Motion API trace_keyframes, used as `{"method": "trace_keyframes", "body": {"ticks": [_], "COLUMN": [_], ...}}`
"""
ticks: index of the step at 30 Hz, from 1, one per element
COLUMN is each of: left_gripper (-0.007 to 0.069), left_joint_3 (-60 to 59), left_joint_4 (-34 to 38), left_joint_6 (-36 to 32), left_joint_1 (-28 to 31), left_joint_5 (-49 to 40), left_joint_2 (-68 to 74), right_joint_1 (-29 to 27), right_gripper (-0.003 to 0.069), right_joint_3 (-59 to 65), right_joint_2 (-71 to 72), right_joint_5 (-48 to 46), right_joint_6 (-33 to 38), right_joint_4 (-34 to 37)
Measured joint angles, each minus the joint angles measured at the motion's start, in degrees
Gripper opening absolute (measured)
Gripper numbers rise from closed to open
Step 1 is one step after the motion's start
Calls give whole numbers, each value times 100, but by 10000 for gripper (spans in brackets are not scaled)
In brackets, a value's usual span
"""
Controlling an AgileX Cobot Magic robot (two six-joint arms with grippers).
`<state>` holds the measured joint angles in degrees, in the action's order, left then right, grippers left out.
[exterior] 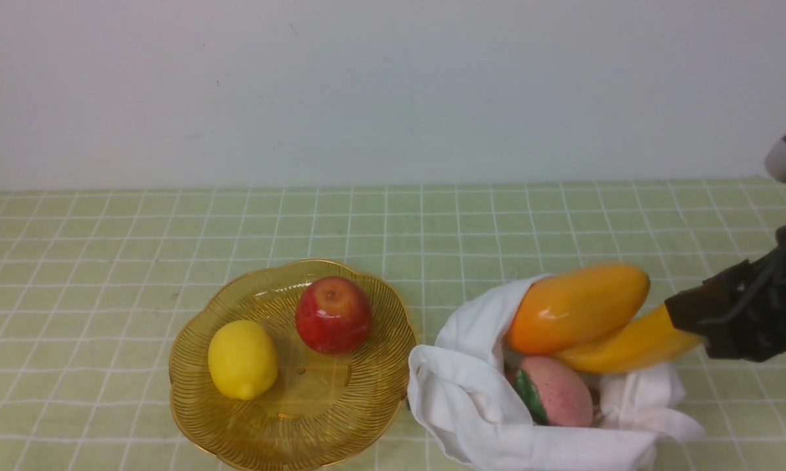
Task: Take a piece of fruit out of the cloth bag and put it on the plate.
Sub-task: Use the right arm to put the banana into the empty plate on the right
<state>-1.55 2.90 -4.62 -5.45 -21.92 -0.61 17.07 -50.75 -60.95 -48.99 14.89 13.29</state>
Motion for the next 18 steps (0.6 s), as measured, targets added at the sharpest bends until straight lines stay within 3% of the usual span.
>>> {"method": "trace_keyframes", "body": {"ticks": [18], "left_gripper": [-8], "left_joint_3": [0], "left_joint_4": [0], "left_joint_6": [0], "left_joint_1": [0], "left_joint_5": [0], "left_joint_2": [0], "right_joint_1": [0], "right_gripper": [264], "right_joint_3": [-428], "right_joint_2": [10], "right_joint_5": [-1434], "right_joint_6": [-78], "right_joint_4": [-100]}}
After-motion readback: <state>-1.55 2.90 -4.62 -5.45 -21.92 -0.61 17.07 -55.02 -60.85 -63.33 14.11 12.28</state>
